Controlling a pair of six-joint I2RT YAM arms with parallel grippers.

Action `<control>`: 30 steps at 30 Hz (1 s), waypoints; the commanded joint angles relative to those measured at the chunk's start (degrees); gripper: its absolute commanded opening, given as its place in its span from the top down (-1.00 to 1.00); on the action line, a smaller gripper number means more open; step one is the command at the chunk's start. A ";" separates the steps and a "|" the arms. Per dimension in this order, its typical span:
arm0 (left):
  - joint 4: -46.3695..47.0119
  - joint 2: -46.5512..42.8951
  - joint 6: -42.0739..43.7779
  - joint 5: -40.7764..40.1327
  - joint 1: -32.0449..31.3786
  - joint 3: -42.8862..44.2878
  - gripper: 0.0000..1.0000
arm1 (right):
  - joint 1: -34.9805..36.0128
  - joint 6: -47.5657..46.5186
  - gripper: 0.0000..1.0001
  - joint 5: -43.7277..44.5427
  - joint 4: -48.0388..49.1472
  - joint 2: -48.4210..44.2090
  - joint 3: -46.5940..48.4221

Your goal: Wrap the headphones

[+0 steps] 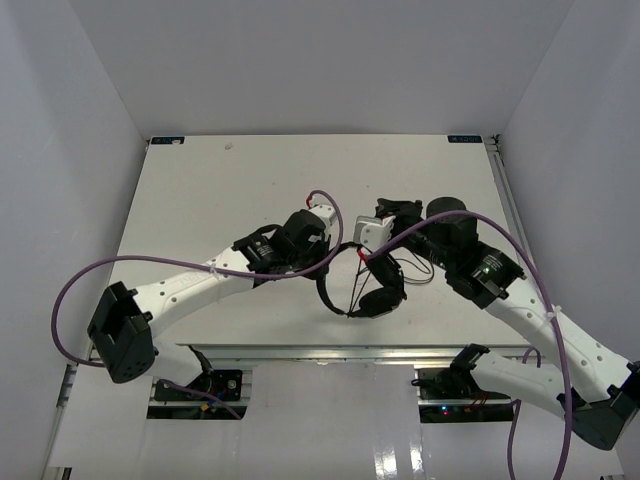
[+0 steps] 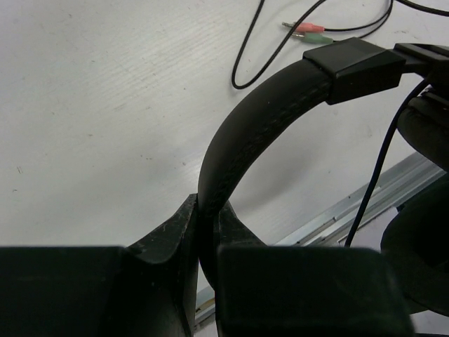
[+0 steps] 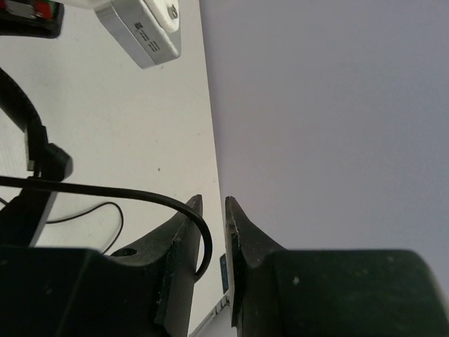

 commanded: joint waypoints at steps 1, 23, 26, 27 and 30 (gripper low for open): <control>2.41 -6.90 1.96 3.31 -1.01 -1.76 1.00 | -3.84 5.29 0.49 -5.95 4.52 1.21 2.56; 1.20 -7.38 3.24 8.04 -3.01 -0.31 1.00 | -11.45 15.01 0.74 -20.99 7.54 8.87 5.73; 1.11 -8.22 3.28 8.09 -3.36 0.03 1.00 | -12.26 15.83 0.76 -21.96 8.73 9.06 3.78; 1.04 -8.85 3.28 8.25 -3.44 0.04 1.00 | -12.58 15.92 0.77 -22.04 8.89 9.22 3.38; 0.48 -9.80 2.90 8.43 -3.84 0.26 1.00 | -14.36 17.73 0.78 -23.66 9.77 10.09 3.06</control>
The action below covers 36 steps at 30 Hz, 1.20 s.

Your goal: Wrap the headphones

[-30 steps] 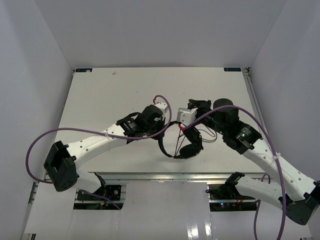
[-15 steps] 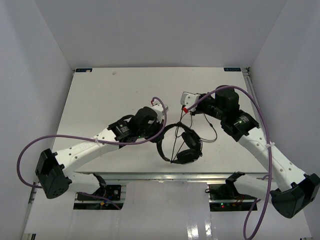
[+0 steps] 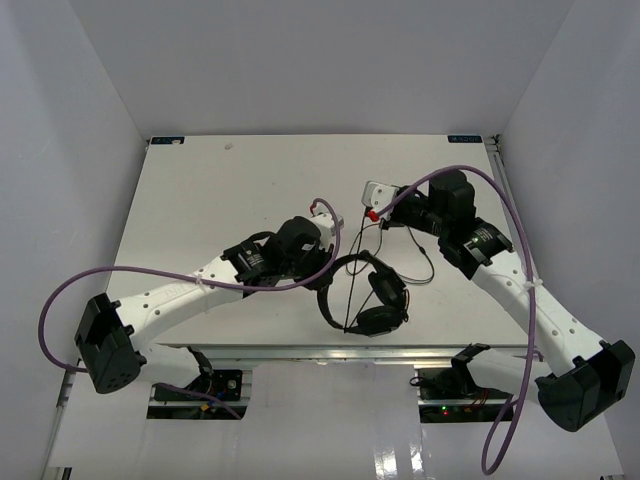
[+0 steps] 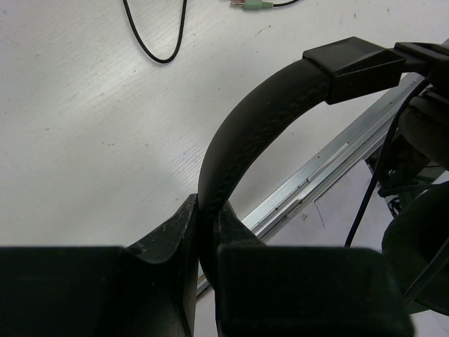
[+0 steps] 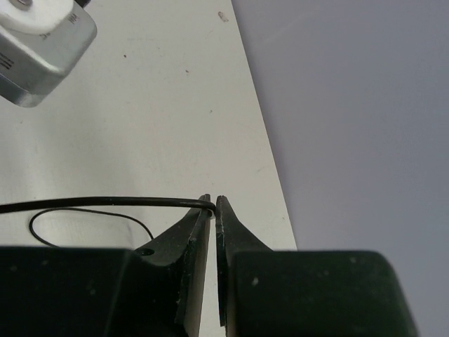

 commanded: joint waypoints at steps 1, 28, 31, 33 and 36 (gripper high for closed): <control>0.65 -4.05 -0.45 2.33 -0.99 3.07 1.00 | -2.86 3.49 0.78 -2.86 5.15 1.17 -0.67; -10.24 -6.59 -1.03 -4.59 -2.12 10.76 1.00 | -12.10 11.50 0.85 -17.26 5.67 -3.62 -10.19; -10.51 -6.23 -1.06 -3.91 -2.12 12.42 1.00 | -12.15 11.91 0.85 -18.97 5.66 -3.60 -11.70; -10.95 -5.90 -1.12 -3.20 -2.12 13.86 1.00 | -12.36 12.47 0.85 -20.30 5.75 -3.08 -12.52; -12.46 -5.24 -1.38 -3.23 -2.20 15.85 1.00 | -12.91 13.57 0.84 -23.25 5.75 -2.15 -13.00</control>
